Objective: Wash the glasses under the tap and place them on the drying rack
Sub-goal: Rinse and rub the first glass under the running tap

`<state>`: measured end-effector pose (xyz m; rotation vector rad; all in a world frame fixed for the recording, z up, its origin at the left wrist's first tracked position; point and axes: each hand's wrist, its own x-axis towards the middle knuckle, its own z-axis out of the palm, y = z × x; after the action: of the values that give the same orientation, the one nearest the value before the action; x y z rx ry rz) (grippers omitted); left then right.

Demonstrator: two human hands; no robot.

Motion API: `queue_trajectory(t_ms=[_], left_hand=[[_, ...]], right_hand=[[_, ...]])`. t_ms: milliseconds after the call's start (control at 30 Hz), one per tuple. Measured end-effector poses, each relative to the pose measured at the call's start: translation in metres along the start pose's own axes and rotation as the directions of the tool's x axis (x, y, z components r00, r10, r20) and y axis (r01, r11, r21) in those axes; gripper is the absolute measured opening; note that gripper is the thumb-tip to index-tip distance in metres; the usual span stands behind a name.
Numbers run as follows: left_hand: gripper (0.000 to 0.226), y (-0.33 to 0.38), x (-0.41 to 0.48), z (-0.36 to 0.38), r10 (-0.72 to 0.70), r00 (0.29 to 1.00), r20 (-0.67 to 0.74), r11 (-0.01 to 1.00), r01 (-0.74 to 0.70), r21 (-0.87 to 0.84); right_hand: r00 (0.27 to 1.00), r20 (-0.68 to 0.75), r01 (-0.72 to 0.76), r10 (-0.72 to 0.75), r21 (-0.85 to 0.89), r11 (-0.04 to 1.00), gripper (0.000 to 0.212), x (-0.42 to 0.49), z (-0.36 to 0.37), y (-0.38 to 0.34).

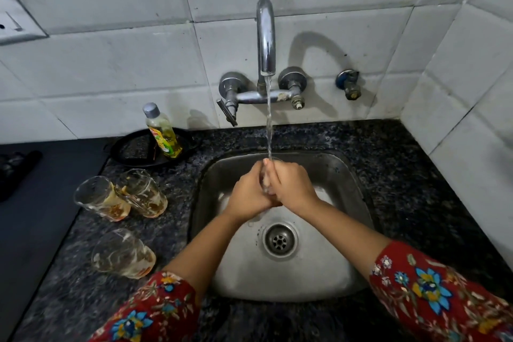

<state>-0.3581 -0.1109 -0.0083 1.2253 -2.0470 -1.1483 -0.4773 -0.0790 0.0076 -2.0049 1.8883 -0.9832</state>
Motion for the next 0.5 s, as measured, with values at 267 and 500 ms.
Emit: queue_trajectory(t_ms=[267,500], left_hand=[[0.059,-0.004,-0.008,0.005,0.043,0.996,-0.073,0.945,-0.017,0.327],[0.041,-0.003,-0.006,-0.003,-0.017,1.0,0.013,0.996,0.016,0.088]], right_hand=[[0.966,0.168,-0.156,0.195,-0.22,0.963,0.046,0.004,0.001,-0.013],[0.987,0.081,-0.131,0.139,-0.1,0.986,0.047,-0.005,0.008,-0.01]])
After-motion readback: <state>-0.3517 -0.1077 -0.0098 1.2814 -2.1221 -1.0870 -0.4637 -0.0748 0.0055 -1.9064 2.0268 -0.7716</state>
